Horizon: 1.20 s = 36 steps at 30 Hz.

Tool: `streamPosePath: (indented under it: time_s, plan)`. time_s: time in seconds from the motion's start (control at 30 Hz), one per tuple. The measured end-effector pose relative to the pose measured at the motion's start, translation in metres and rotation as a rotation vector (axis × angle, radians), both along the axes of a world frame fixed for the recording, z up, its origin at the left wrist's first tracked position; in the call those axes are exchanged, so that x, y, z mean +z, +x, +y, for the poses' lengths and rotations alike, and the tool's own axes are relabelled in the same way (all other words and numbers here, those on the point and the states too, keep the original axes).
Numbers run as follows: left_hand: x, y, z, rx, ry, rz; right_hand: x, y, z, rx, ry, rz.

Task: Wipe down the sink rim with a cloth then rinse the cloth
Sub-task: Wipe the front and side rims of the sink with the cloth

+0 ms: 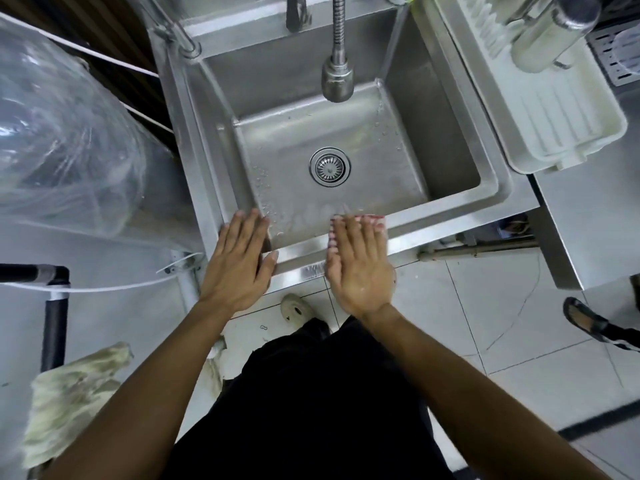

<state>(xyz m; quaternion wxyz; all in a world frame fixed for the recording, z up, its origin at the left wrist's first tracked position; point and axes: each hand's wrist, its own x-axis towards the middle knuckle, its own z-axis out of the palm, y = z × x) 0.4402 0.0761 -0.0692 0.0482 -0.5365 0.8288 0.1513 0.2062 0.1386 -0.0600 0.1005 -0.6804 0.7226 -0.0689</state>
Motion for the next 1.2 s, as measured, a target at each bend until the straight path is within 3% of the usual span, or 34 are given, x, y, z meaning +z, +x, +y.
streamPosePath:
  time_s: [0.1, 0.17, 0.23, 0.43, 0.5, 0.57, 0.7, 0.77, 0.97, 1.07, 1.2]
  plan:
    - [0.001, 0.01, -0.01, 0.161, 0.007, 0.051, -0.001, 0.07, 0.005, 0.235, 0.027, -0.064]
    - [0.001, 0.023, -0.021, 0.212, 0.024, 0.064, -0.008, 0.066, 0.005, 0.408, -0.001, -0.075]
    - [0.0, 0.037, -0.033, 0.117, 0.037, 0.043, -0.013, 0.028, 0.006, 0.497, -0.035, -0.079]
    - [0.002, 0.06, -0.057, -0.02, 0.042, 0.022, -0.013, -0.113, -0.005, 0.193, 0.01, 0.042]
    - [0.003, 0.056, -0.053, 0.026, 0.043, 0.041, -0.011, -0.085, -0.005, 0.027, 0.033, 0.045]
    - [0.003, 0.054, -0.049, 0.102, 0.057, 0.053, -0.011, -0.024, -0.002, 0.019, 0.036, 0.02]
    - [0.002, 0.058, -0.05, 0.119, 0.074, 0.052, -0.013, 0.099, 0.004, 0.444, 0.062, -0.019]
    - [0.002, 0.064, -0.053, 0.084, 0.073, 0.035, -0.012, 0.126, 0.0, 0.535, 0.06, -0.018]
    - [0.005, 0.074, -0.057, 0.01, 0.073, 0.033, -0.021, 0.037, -0.017, 1.031, -0.072, 0.016]
    - [0.005, 0.078, -0.06, 0.016, 0.066, 0.029, -0.024, 0.035, -0.022, 0.894, -0.022, -0.062]
    - [0.007, 0.082, -0.068, 0.065, 0.074, 0.034, -0.022, 0.116, -0.018, 0.642, 0.056, -0.122]
